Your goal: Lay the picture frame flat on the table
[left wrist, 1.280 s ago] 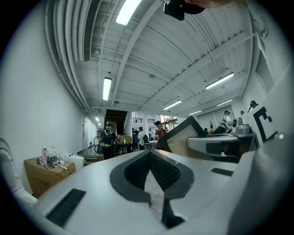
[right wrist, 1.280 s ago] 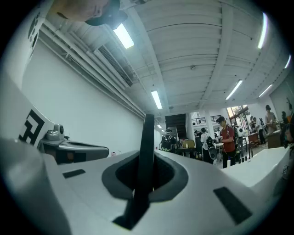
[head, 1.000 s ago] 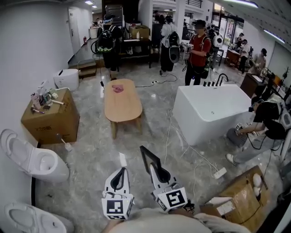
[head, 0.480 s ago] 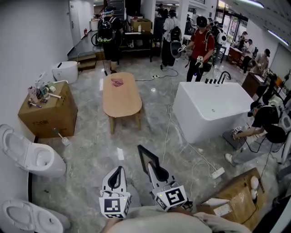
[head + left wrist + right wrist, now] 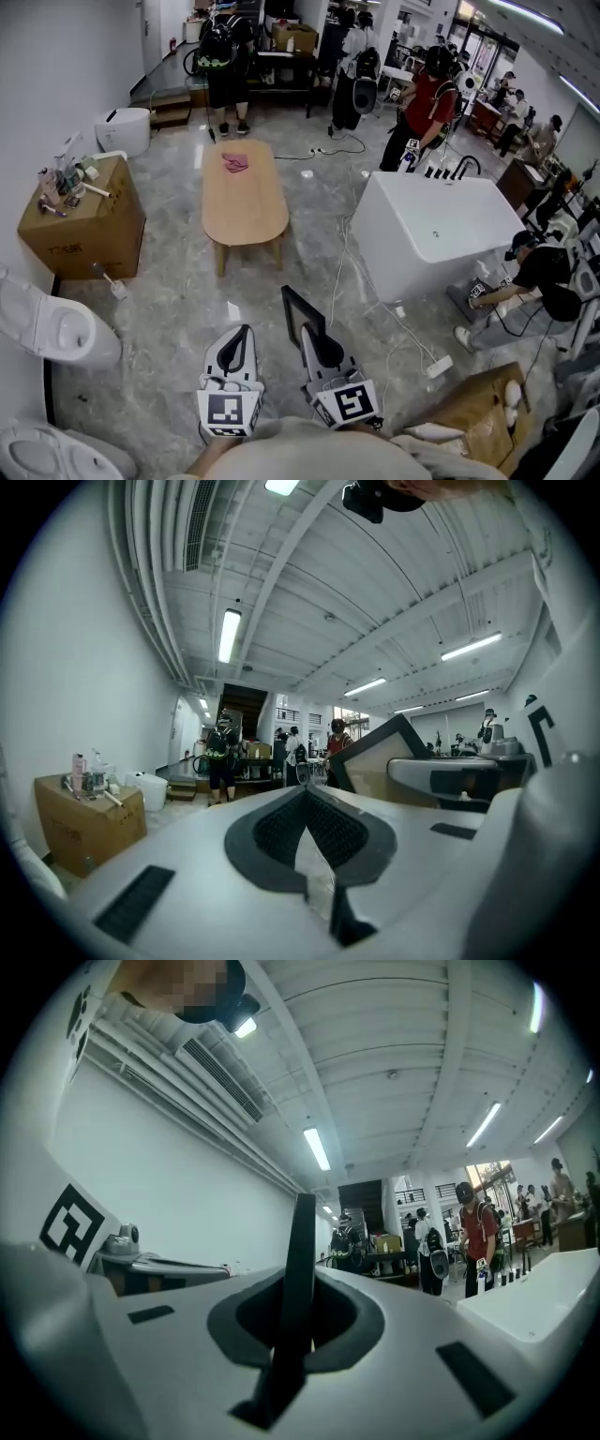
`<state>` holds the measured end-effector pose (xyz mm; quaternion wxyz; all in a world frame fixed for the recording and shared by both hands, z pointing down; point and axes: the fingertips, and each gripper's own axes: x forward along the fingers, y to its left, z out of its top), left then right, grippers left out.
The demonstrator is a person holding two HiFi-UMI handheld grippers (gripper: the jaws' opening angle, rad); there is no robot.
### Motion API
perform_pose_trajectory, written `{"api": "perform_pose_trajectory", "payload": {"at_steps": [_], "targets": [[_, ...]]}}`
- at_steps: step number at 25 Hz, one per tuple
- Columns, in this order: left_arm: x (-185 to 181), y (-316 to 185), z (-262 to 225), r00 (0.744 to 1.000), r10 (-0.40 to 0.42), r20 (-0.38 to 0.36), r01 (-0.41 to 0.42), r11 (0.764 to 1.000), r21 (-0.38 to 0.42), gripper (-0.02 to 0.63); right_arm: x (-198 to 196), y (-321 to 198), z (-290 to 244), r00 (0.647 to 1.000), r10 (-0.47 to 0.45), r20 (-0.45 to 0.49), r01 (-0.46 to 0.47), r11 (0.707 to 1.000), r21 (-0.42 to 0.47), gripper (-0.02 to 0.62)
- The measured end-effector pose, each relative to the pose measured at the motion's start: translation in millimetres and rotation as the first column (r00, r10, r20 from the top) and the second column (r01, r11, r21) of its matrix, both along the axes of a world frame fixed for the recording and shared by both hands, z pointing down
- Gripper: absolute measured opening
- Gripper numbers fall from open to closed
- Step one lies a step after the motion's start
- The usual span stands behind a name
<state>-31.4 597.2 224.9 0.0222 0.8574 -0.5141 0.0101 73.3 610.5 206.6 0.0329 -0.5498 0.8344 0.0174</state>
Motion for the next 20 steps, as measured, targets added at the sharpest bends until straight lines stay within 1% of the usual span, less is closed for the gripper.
{"api": "perform_pose_trajectory", "payload": {"at_steps": [3,6,9,13,17,20], "targets": [[1,-38,-8,1.0,0.029,0.005,-0.029,1.0,0.012,0.008,0,-33,-7,0.999,0.032,0.016,-0.032,0.999,0.012,0.026],[7,-68,-11,0.997,0.075,0.012,-0.075,0.997,0.008,0.008,-3,-60,-14,0.998,0.058,0.03,-0.059,0.998,0.022,0.026],[16,-93,-9,0.991,0.135,0.024,-0.136,0.991,0.015,0.008,-6,-83,-16,0.996,0.086,0.037,-0.087,0.995,0.037,0.026],[24,-120,-5,0.979,0.199,0.036,-0.2,0.979,0.025,0.008,-2,-103,-7,0.989,0.138,0.045,-0.139,0.99,0.03,0.026],[22,-134,2,0.974,0.224,0.039,-0.225,0.974,0.01,0.008,-1,-115,2,0.984,0.172,0.044,-0.173,0.985,0.013,0.026],[10,-139,11,0.977,0.21,0.026,-0.209,0.978,-0.02,0.008,-9,-123,10,0.987,0.16,0.03,-0.16,0.987,-0.007,0.026]]}}
